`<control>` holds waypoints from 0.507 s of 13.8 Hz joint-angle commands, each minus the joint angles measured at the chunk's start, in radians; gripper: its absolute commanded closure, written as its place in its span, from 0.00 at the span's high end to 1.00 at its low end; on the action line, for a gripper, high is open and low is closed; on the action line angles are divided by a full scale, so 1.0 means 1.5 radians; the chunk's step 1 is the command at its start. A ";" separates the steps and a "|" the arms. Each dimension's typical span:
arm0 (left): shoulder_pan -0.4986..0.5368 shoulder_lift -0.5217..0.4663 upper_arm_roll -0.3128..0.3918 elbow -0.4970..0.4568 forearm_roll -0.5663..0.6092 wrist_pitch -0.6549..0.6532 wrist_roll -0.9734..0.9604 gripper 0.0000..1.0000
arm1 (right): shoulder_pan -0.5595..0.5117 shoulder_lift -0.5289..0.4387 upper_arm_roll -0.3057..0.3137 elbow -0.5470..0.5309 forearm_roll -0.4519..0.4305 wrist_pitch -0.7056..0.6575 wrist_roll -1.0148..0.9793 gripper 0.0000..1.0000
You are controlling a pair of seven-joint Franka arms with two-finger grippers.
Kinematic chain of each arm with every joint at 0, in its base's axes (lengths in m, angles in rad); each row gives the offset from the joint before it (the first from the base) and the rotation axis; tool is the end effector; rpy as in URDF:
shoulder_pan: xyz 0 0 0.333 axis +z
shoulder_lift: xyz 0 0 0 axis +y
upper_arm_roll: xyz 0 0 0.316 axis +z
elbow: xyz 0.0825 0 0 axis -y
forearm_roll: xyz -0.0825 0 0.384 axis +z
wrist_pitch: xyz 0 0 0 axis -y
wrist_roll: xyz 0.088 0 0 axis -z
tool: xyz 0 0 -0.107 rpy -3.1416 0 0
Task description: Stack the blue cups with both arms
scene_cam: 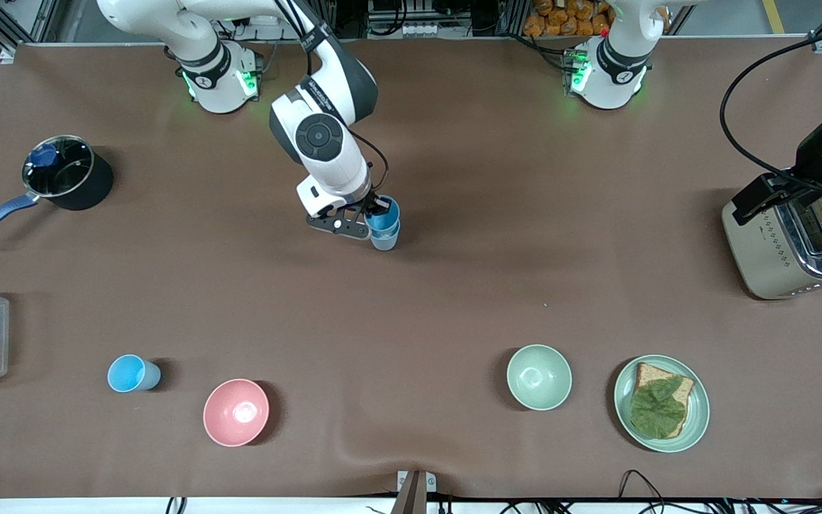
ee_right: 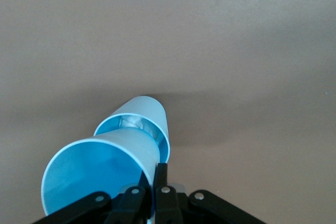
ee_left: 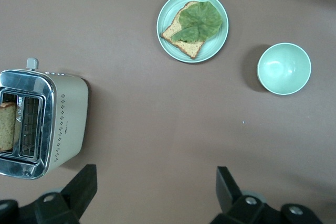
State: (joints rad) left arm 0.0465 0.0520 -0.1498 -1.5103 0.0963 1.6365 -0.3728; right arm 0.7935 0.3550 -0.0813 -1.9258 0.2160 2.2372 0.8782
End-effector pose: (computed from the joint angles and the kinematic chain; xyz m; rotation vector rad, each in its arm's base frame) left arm 0.5758 -0.0475 0.6306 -3.0425 -0.4090 -0.1437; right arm 0.4605 0.4090 0.3032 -3.0333 0.4566 0.1958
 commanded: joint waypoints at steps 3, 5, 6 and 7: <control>0.010 -0.011 -0.009 -0.009 0.002 -0.004 0.004 1.00 | -0.060 -0.021 0.000 0.037 -0.006 -0.084 -0.047 1.00; 0.010 -0.012 -0.009 -0.009 0.002 -0.006 0.003 1.00 | -0.120 -0.036 -0.007 0.066 -0.009 -0.144 -0.139 1.00; 0.010 -0.012 -0.009 -0.009 0.002 -0.009 0.003 1.00 | -0.150 -0.050 -0.007 0.069 -0.010 -0.173 -0.173 1.00; 0.010 -0.012 -0.009 -0.009 0.002 -0.009 0.002 1.00 | -0.186 -0.069 -0.007 0.068 -0.012 -0.188 -0.208 1.00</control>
State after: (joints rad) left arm 0.0477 0.0520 -0.1501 -1.5105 0.0963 1.6353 -0.3728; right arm 0.6053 0.3144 -0.1046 -1.8202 0.2096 2.0142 0.6531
